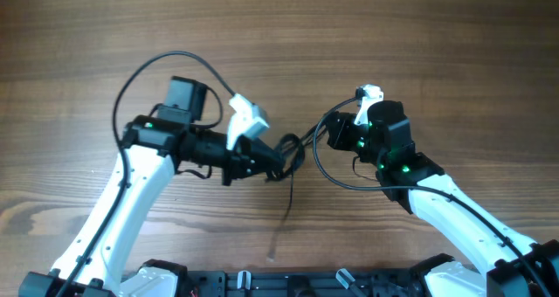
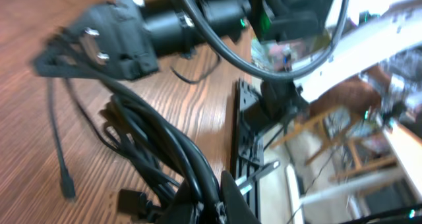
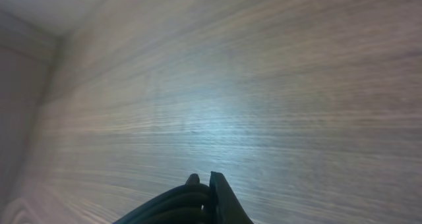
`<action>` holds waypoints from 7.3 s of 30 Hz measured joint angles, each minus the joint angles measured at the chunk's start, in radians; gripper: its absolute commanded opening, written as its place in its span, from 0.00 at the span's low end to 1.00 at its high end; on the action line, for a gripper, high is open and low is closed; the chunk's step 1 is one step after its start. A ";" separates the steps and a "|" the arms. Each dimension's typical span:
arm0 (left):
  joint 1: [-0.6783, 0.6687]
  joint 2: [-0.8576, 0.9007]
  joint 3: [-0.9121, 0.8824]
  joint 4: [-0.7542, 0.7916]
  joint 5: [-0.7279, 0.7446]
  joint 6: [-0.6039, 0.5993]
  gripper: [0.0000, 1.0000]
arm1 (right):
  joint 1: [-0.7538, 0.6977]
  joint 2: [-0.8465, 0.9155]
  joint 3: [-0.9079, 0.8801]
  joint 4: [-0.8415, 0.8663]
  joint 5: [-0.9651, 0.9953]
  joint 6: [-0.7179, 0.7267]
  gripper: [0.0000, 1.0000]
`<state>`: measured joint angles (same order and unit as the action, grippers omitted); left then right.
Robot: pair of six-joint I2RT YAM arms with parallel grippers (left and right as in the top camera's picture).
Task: Untangle cables
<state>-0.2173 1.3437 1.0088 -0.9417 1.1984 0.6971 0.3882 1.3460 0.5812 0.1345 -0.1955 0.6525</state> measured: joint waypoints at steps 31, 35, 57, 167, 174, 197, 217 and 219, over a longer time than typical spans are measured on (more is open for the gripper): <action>0.200 -0.030 -0.014 -0.050 -0.131 -0.322 0.04 | -0.092 0.027 0.013 -0.299 0.462 0.035 1.00; 0.200 -0.031 -0.014 -0.050 -0.182 -0.343 0.04 | -0.093 0.029 0.012 -0.283 0.265 0.011 1.00; 0.049 -0.031 -0.014 -0.038 -0.495 -0.562 0.04 | 0.029 0.029 0.007 -0.058 -0.441 0.589 1.00; -0.317 0.105 -0.235 0.523 -0.484 -0.982 0.43 | 0.258 0.002 0.002 0.023 -0.059 0.292 0.04; -0.319 0.105 -0.235 0.521 -0.417 -0.938 0.50 | 0.214 0.002 0.002 0.055 -0.114 0.293 0.04; -0.337 0.105 -0.235 0.602 -0.378 -1.357 0.58 | 0.175 0.002 0.002 0.099 -0.117 0.406 0.04; -0.119 0.110 -0.251 0.648 -0.256 -1.451 0.68 | 0.173 0.002 0.005 0.103 -0.176 0.383 0.04; -0.101 0.111 -0.251 0.633 -0.243 -1.421 0.67 | 0.173 0.002 0.005 0.111 -0.197 0.383 0.04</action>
<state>-0.3183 1.4544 0.7578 -0.3088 0.9554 -0.7238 0.5613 1.3476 0.5858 0.2451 -0.3923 1.0359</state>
